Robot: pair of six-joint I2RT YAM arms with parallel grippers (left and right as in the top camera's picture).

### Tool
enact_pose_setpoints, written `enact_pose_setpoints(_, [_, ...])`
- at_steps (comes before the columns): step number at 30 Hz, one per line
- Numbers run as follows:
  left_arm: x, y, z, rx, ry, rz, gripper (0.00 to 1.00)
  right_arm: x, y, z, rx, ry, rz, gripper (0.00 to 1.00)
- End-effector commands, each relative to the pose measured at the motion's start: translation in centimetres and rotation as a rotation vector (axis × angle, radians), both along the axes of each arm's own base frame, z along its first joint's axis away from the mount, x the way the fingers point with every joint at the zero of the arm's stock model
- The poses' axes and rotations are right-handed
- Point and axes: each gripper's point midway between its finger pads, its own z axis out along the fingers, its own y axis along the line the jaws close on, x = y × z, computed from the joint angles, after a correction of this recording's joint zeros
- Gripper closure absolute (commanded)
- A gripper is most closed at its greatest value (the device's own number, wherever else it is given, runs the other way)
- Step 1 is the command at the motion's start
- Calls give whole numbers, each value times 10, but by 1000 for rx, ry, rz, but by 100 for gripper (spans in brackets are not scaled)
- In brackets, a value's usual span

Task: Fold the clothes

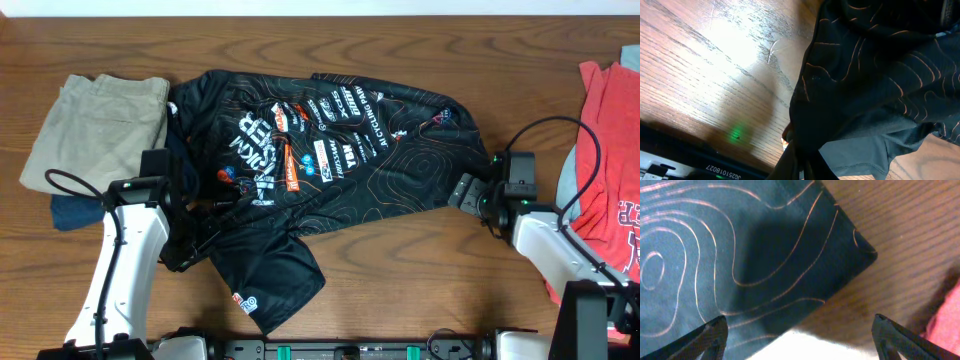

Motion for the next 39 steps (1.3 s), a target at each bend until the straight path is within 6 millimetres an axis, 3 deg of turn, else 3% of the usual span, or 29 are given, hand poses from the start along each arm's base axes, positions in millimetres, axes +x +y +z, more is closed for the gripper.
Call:
enact_pose_setpoints(1, [-2, 2, -1, 11, 3, -7, 94, 0, -5, -10, 1, 6, -40, 11])
enact_pose_setpoints(6, [0, 2, -1, 8, -3, -6, 94, 12, -5, -28, 1, -4, -40, 13])
enact_pose_setpoints(8, [0, 2, -1, 8, -4, -7, 94, 16, -6, -35, 1, -6, -42, 19])
enact_pose_setpoints(9, [0, 2, -1, 8, -4, -7, 94, 17, -6, -38, 1, -7, -43, 28])
enact_pose_setpoints(12, [0, 2, -1, 8, -4, -7, 94, 17, -6, -40, 1, -5, -43, 92])
enact_pose_setpoints(13, [0, 2, -1, 8, -4, -7, 94, 17, -6, -38, 2, -7, -42, 99])
enact_pose_setpoints(17, [4, 2, 1, 8, -25, -43, 94, 16, -9, -20, -2, -12, -43, 99])
enact_pose_setpoints(19, [9, 2, 6, 5, -50, -69, 94, 17, -14, -1, -2, -12, -40, 99])
enact_pose_setpoints(23, [31, -3, 32, -23, -167, -159, 94, 17, -21, 55, 7, -8, 3, 99])
enact_pose_setpoints(28, [49, -1, 81, 4, -304, -211, 94, 9, -29, 136, -15, -20, 35, 99])
enact_pose_setpoints(34, [58, 0, 160, 49, -483, -263, 94, 2, -24, 231, -27, -130, 78, 99])
enact_pose_setpoints(39, [60, 0, 238, 95, -678, -264, 94, -10, -25, 299, -31, -214, 74, 99])
